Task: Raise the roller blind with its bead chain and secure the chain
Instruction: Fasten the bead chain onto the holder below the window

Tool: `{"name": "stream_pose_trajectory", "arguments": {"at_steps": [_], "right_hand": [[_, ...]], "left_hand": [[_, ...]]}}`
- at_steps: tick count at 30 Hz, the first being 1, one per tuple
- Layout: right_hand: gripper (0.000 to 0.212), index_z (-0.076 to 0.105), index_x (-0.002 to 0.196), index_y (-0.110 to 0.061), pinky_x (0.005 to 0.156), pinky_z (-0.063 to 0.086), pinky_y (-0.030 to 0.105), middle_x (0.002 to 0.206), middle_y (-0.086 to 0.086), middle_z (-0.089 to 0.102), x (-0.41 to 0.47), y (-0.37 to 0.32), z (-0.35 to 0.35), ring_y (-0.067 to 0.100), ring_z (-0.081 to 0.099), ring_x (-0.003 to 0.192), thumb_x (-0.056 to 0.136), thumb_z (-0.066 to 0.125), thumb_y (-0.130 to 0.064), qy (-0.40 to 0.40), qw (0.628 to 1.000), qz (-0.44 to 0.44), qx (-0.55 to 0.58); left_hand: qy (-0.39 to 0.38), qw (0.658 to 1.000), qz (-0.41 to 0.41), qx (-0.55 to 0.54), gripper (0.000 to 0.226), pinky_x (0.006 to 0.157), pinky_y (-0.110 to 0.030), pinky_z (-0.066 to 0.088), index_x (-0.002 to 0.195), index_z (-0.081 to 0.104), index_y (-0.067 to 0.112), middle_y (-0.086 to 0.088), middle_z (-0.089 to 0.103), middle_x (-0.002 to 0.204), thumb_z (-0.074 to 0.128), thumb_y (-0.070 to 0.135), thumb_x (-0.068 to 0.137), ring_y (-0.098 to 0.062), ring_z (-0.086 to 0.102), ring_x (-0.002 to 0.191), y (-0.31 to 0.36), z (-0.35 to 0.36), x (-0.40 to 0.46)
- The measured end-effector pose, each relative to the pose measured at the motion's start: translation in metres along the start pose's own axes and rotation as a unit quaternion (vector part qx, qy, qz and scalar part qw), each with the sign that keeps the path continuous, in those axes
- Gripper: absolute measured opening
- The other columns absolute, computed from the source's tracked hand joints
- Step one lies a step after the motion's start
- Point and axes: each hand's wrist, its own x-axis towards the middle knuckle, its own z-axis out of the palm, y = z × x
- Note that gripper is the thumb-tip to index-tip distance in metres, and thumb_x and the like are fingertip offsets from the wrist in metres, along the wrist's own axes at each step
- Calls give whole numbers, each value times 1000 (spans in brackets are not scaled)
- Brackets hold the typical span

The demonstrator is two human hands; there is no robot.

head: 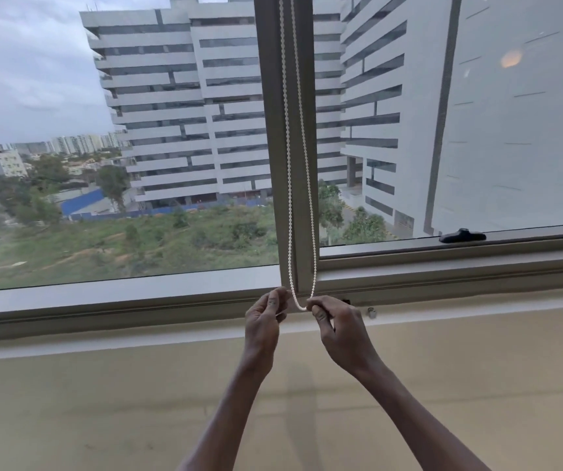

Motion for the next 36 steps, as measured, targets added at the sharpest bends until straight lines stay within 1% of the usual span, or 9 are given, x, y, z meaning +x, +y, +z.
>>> {"name": "stream_pose_trajectory", "arguments": {"at_steps": [8,10,13,15,19,21,24,31,36], "right_hand": [[19,72,100,-3,80,36,0,96,6,74,-1,58,-23,13,65,86,91,56,3,16,999,36,-19],[19,71,101,-3,78,41,5,96,6,73,0,76,-30,12,63,84,91,56,2,14,998,53,-14],[19,71,102,-5,77,50,26,94,6,73,4,105,-38,14,62,79,91,57,0,0,996,86,-9],[18,71,101,-5,76,50,27,93,7,73,7,124,-42,17,62,78,90,58,0,-9,995,100,-15],[16,70,99,-5,70,45,17,88,7,72,11,164,-51,18,62,74,88,60,1,-36,991,125,-26],[15,70,96,-4,72,51,29,84,9,72,12,184,-55,24,65,74,86,60,3,-49,987,148,-43],[18,71,98,0,80,52,34,91,14,74,14,214,-58,30,68,84,85,59,5,-62,978,193,-59],[27,66,113,0,88,52,40,109,17,71,27,263,-54,35,66,97,87,57,3,-99,957,260,-81],[37,59,123,0,92,48,38,124,17,64,41,282,-43,35,61,107,86,59,3,-143,947,269,-102]], "left_hand": [[44,997,-38,51,27,82,-26,47,114,67,8,-6,71,111,44,16,103,-16,65,100,-44,14,12],[52,996,-47,56,25,80,-23,47,114,66,8,-7,71,112,45,14,103,-14,65,99,-54,21,14],[62,994,-56,64,24,78,-23,47,115,66,9,-6,71,111,46,13,102,-15,64,99,-66,33,21],[67,993,-64,67,21,79,-23,47,114,65,12,-4,71,110,48,13,102,-15,64,100,-72,42,26],[81,992,-62,78,23,83,-24,47,120,62,9,-2,72,112,54,13,99,-15,64,104,-86,57,37],[90,991,-63,80,28,87,-24,49,124,58,7,-3,72,115,60,11,96,-10,65,104,-92,63,40],[103,989,-67,84,38,96,-24,48,129,54,8,-3,70,119,64,10,92,-6,65,106,-101,68,42],[103,987,-74,97,54,77,-9,50,136,47,7,-2,66,123,71,9,88,-2,65,105,-108,72,51],[77,990,-58,104,66,84,-14,51,140,43,7,-5,62,128,76,7,82,-8,63,114,-100,70,60]]}}
